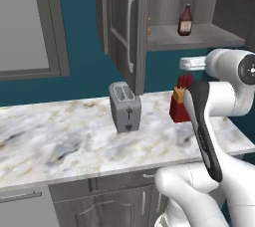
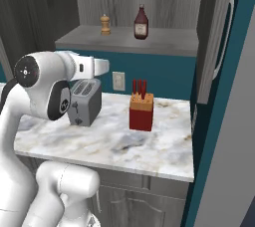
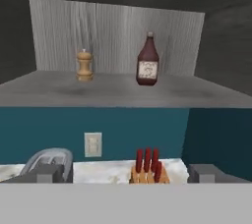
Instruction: Take 2 condiments from the cabinet and move them on the counter near the stove.Make sure the condiments are lined up with each other, next to each other.
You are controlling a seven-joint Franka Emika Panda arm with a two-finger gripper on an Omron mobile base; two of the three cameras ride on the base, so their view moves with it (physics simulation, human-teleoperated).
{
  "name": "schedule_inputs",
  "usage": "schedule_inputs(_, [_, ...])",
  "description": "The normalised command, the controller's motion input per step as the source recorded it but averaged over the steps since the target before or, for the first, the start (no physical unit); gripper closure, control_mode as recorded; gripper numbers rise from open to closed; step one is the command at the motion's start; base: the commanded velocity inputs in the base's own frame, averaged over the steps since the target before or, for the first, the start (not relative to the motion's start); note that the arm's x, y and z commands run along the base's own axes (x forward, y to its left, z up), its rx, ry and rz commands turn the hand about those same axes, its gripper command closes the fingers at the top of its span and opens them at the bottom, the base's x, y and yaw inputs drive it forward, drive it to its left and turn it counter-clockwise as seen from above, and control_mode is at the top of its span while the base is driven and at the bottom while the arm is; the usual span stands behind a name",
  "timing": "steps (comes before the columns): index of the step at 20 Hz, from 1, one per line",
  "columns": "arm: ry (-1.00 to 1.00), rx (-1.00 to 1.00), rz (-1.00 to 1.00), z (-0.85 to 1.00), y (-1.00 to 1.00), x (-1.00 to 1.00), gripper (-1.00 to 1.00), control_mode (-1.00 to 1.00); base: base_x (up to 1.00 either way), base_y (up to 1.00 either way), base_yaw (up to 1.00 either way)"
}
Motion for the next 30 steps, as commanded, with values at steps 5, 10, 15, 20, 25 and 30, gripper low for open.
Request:
schedule_inputs(5, [-0.17, 0.0, -0.07, 0.5, -0.23, 0.0, -1.0, -1.0, 0.0, 0.0, 0.0])
schedule_inputs(10, [-0.2, 0.0, -0.02, 0.37, -0.16, 0.0, -1.0, -1.0, 0.0, 0.0, 0.0])
schedule_inputs(15, [-0.07, 0.0, 0.0, 0.19, -0.06, 0.0, -1.0, -1.0, 0.0, 0.0, 0.0])
schedule_inputs(20, [-0.02, 0.0, 0.0, 0.05, -0.03, 0.08, -1.0, -1.0, 0.0, 0.0, 0.0])
schedule_inputs(25, [0.0, 0.0, 0.0, 0.02, -0.1, 0.22, -1.0, -1.0, 0.0, 0.0, 0.0])
schedule_inputs(30, [0.0, 0.0, 0.0, 0.0, -0.07, 0.27, -1.0, -1.0, 0.0, 0.0, 0.0])
